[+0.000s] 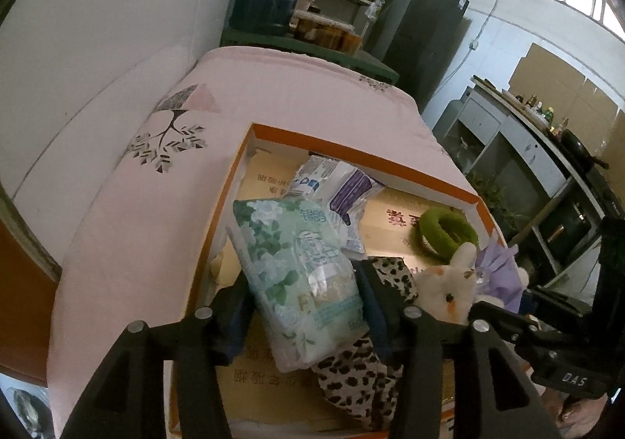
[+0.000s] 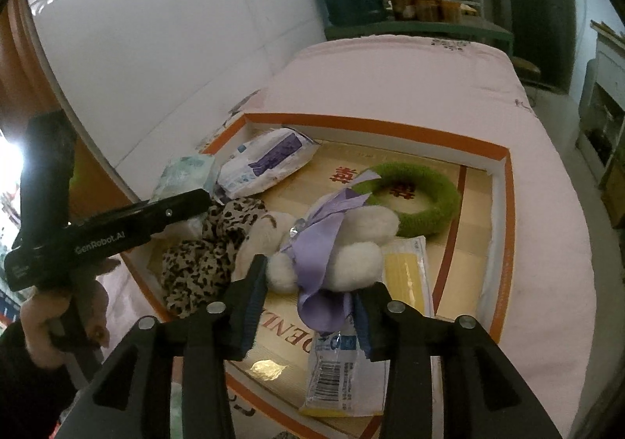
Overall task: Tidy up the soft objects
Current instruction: 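Open both grippers to drop the tissue pack and teddy bear into the box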
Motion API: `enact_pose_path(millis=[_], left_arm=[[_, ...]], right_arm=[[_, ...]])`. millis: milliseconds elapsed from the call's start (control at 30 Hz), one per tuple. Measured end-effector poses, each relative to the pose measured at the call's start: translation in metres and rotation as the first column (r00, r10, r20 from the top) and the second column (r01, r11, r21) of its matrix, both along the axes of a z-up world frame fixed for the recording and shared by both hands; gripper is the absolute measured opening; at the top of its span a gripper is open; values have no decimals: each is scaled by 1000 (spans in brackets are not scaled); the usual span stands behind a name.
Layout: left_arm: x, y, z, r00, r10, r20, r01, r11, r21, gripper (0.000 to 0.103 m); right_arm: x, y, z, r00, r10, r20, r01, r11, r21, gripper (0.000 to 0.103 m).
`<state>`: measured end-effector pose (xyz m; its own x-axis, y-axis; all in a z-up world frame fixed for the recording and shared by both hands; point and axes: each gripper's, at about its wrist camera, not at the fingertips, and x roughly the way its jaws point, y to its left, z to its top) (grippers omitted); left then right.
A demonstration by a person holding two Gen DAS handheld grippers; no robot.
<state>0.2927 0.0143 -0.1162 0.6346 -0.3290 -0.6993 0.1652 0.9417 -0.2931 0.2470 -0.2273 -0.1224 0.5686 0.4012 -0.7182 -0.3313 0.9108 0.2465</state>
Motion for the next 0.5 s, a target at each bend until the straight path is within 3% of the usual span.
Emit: enact_pose_path(millis=[133, 500], left_arm=[[-2, 3, 0, 1000, 7, 5, -7, 1000, -12, 57], [-19, 13, 21, 997, 30, 69, -29, 999, -16, 63]], right_arm=[[-4, -1, 2, 1000, -15, 14, 16, 1000, -22, 70], [-23, -16, 8, 995, -98, 32, 100, 991, -84, 74]])
